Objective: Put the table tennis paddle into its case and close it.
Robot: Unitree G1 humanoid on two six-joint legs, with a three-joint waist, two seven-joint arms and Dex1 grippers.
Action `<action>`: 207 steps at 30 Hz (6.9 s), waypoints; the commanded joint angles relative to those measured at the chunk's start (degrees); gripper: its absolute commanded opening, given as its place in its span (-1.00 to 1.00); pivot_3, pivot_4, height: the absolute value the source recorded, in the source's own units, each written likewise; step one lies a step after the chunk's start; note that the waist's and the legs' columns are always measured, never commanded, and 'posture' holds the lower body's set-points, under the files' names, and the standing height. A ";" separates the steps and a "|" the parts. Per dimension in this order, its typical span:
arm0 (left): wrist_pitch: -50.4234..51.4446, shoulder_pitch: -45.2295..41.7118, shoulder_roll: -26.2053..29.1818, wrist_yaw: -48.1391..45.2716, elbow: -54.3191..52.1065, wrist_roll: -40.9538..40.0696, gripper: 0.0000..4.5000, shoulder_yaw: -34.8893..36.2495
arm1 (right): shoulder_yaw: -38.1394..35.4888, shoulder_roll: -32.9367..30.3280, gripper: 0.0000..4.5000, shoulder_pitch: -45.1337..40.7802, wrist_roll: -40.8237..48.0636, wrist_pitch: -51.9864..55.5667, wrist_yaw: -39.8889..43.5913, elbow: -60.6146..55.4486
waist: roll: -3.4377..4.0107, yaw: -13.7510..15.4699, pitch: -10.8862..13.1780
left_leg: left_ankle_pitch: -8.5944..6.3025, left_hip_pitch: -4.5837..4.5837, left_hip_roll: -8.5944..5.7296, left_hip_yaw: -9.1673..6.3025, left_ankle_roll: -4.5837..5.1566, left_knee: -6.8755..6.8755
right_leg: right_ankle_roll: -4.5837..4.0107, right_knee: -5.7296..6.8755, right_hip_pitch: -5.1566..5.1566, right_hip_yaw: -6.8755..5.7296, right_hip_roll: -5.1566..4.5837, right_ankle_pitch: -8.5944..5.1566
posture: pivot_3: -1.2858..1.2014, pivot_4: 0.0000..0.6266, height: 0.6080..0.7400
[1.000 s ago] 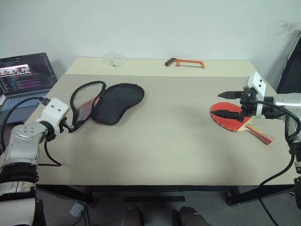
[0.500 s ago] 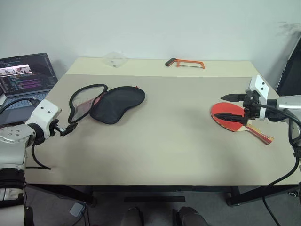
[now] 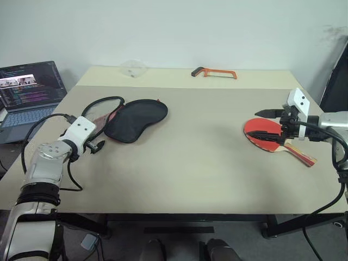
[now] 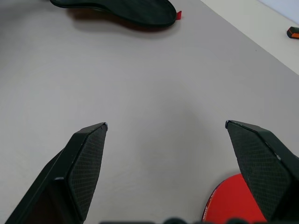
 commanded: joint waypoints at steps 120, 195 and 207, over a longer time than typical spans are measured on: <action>11.11 -8.74 -15.54 -16.09 -37.61 26.34 0.99 -25.08 | -1.12 2.97 1.00 -9.09 -10.08 6.59 -25.23 18.60 | 0.01 -0.02 0.02 | 0.01 -0.05 -0.08 -0.10 0.01 0.07 | -0.12 0.08 0.04 0.05 0.01 0.08 | 0.03 -0.52 1.00; 22.58 -0.25 -1.87 -20.75 -50.63 7.49 1.00 -13.57 | -17.23 26.79 -0.52 -26.40 -4.85 28.44 -53.04 19.13 | 0.30 -1.90 0.21 | 0.01 0.00 -0.02 -0.18 0.02 -0.02 | -0.15 0.18 -0.02 0.08 0.14 0.07 | 0.03 -0.52 1.00; 24.29 3.70 0.18 -19.39 -52.98 7.71 1.00 -12.38 | -26.05 55.56 -0.52 -19.96 -2.06 42.03 -80.45 -8.27 | 0.31 -0.05 0.21 | 0.02 -1.11 -0.02 -0.30 0.01 0.10 | -0.17 0.31 -1.02 -0.12 0.10 0.09 | 0.03 -0.52 1.00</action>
